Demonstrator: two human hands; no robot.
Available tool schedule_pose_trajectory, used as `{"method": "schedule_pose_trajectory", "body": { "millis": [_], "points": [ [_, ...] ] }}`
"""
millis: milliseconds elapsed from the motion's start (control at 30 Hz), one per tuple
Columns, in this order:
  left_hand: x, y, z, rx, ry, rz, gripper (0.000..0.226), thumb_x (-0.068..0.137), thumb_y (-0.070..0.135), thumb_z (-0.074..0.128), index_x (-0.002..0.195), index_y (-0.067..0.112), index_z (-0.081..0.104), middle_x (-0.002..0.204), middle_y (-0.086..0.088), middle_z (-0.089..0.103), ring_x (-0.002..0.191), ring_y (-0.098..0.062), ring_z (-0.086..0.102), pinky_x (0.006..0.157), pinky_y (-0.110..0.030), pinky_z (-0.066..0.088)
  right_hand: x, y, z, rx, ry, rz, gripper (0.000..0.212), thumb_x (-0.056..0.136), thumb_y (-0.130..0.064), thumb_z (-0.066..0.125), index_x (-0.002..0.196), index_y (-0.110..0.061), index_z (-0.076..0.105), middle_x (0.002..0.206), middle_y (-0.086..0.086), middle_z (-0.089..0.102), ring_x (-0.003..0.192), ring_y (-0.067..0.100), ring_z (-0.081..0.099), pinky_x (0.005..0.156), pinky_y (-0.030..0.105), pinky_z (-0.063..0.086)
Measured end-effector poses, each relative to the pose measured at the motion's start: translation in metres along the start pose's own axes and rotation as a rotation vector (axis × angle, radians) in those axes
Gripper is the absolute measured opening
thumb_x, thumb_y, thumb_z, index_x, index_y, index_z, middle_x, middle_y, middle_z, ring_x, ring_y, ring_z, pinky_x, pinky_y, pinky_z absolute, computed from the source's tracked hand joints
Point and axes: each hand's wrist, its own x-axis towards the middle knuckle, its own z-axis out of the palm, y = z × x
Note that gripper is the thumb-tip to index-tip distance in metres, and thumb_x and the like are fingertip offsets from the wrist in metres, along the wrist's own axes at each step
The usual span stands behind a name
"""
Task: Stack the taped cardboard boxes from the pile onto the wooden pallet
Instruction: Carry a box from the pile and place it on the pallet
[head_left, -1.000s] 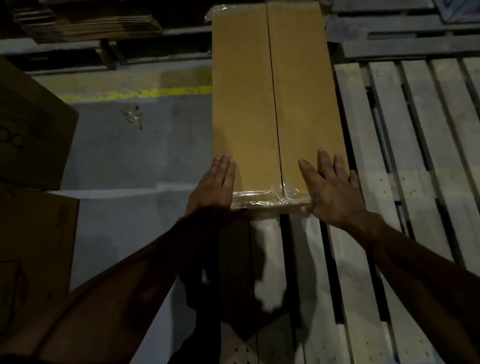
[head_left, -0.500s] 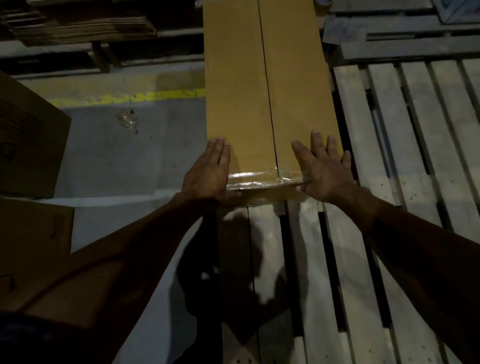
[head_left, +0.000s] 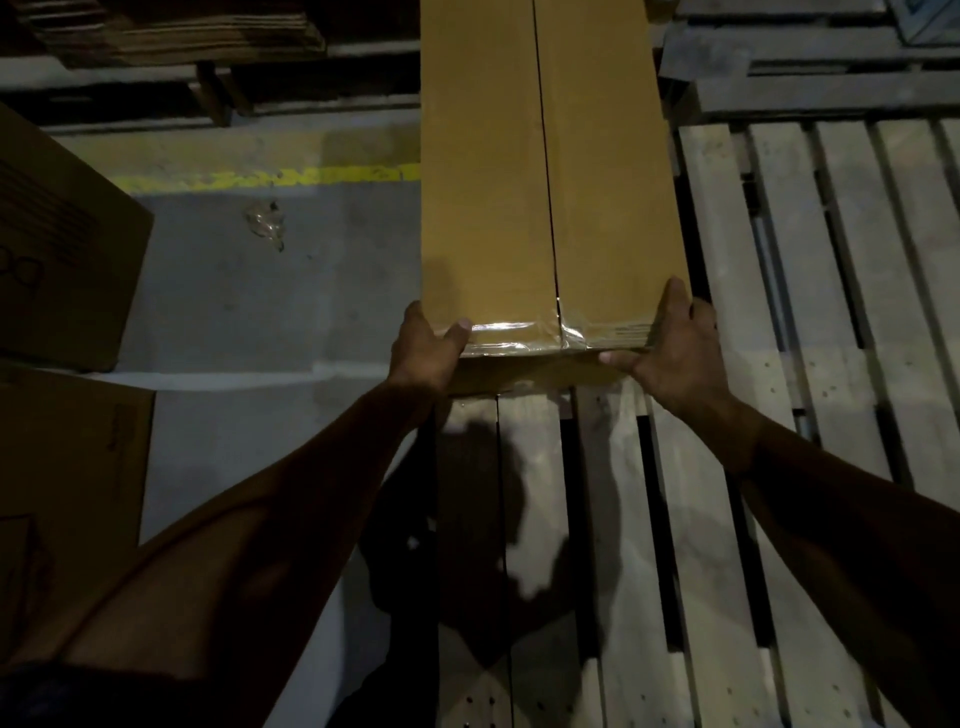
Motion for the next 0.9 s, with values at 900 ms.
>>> {"method": "schedule_pose_trajectory", "body": {
  "millis": [900],
  "points": [
    [0.014, 0.0, -0.002, -0.024, 0.001, 0.051, 0.052, 0.096, 0.029, 0.06, 0.14, 0.01, 0.042, 0.136, -0.01, 0.054, 0.122, -0.029, 0.053, 0.104, -0.046, 0.045, 0.003, -0.007, 0.005, 0.005, 0.005, 0.072, 0.114, 0.073, -0.041, 0.085, 0.156, -0.016, 0.011, 0.148, 0.02, 0.026, 0.135, 0.039, 0.032, 0.112, 0.049, 0.035]
  ]
}}
